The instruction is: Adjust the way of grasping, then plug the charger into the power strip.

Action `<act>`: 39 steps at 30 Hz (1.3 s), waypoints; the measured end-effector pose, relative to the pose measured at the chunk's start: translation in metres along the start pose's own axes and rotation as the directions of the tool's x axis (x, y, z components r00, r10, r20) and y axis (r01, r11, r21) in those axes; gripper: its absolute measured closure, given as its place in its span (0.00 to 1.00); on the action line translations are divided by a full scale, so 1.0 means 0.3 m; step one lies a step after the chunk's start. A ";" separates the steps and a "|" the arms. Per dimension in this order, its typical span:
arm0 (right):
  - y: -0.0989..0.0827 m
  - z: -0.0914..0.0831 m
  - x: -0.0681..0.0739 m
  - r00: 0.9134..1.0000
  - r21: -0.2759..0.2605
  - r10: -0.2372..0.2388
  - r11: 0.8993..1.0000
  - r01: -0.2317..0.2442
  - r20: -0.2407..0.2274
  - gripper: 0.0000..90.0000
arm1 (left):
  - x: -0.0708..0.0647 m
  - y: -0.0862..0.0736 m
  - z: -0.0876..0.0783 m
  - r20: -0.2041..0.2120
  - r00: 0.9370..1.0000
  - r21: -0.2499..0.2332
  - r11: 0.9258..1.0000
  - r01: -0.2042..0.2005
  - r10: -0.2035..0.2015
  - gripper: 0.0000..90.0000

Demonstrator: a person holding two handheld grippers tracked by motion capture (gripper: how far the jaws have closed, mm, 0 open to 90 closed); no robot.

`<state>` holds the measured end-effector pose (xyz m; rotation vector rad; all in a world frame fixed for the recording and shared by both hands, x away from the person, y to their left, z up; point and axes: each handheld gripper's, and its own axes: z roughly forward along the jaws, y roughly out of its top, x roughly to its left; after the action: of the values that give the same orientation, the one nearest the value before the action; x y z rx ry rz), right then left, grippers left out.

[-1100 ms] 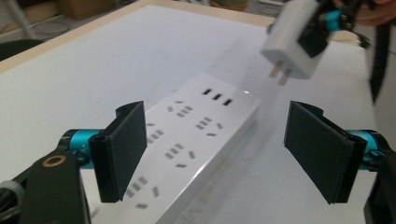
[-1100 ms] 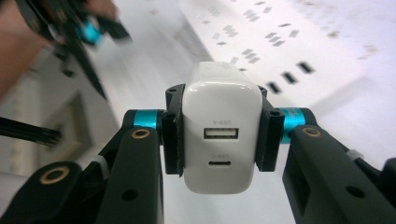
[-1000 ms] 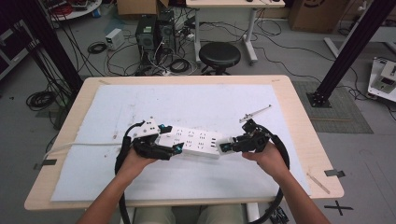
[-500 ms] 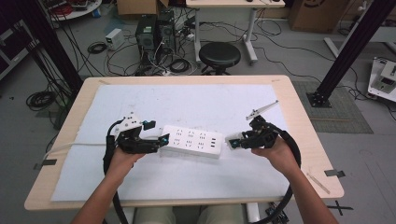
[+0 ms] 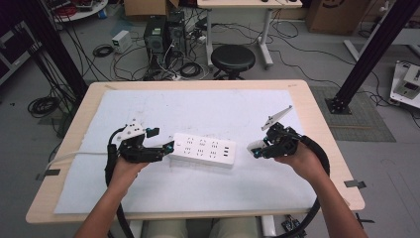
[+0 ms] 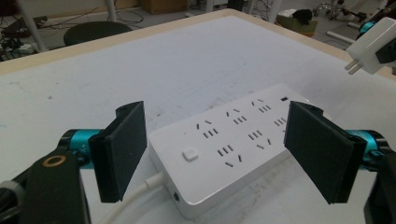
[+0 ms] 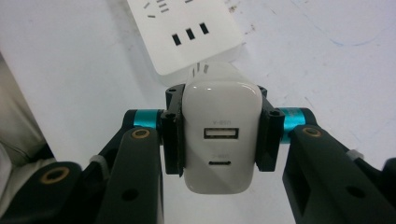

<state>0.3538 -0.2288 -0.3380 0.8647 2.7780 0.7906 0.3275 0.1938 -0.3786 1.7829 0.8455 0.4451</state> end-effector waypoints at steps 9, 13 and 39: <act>0.014 -0.012 -0.011 0.997 0.054 -0.055 0.997 0.053 0.050 0.70 | 0.021 -0.002 -0.048 -0.030 1.000 -0.017 1.000 0.005 -0.006 0.24; 0.018 -0.010 -0.015 0.996 0.058 -0.070 0.996 0.067 0.054 0.70 | 0.026 -0.009 -0.058 -0.039 0.999 -0.025 1.000 0.002 -0.003 0.24; 0.159 0.006 -0.004 0.985 0.069 -0.174 0.983 0.172 0.016 0.70 | 0.054 -0.060 -0.124 -0.090 0.996 -0.034 0.999 -0.013 0.010 0.24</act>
<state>0.3789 -0.1955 -0.3149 0.6260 2.8264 0.6585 0.3083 0.2335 -0.3831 1.7475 0.8852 0.5484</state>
